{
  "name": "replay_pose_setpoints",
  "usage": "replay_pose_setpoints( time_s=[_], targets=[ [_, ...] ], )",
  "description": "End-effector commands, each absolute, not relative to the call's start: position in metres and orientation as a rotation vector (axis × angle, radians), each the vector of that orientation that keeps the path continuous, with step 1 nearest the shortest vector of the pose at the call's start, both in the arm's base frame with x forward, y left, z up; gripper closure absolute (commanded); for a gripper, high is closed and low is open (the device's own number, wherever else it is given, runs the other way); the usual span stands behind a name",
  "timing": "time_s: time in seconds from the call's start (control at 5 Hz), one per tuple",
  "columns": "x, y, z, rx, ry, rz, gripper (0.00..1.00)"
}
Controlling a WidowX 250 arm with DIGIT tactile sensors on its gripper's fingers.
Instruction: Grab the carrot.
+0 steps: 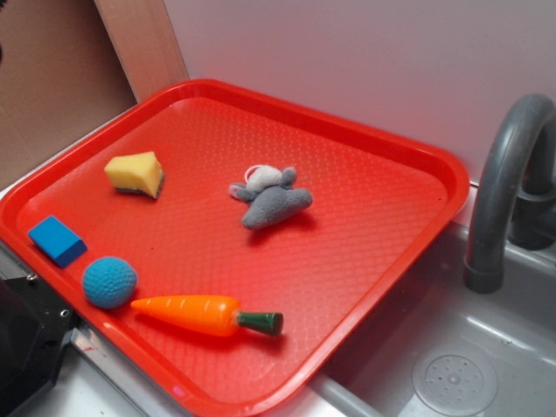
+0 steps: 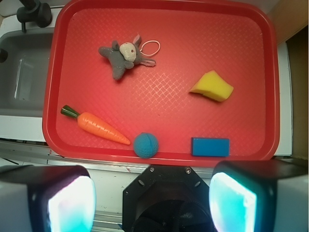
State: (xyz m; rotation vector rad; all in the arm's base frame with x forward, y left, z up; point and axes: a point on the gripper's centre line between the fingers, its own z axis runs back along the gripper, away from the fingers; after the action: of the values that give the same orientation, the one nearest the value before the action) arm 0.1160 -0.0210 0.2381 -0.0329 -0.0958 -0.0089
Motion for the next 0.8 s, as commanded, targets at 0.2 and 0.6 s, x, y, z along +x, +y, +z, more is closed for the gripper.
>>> replay_pose_setpoints(
  time_s=[0.2, 0.6],
  targets=[
    [0.122, -0.021, 0.241, -0.024, -0.113, -0.122, 0.00],
    [0.141, -0.029, 0.246, 0.052, -0.144, -0.582, 0.00]
  ],
)
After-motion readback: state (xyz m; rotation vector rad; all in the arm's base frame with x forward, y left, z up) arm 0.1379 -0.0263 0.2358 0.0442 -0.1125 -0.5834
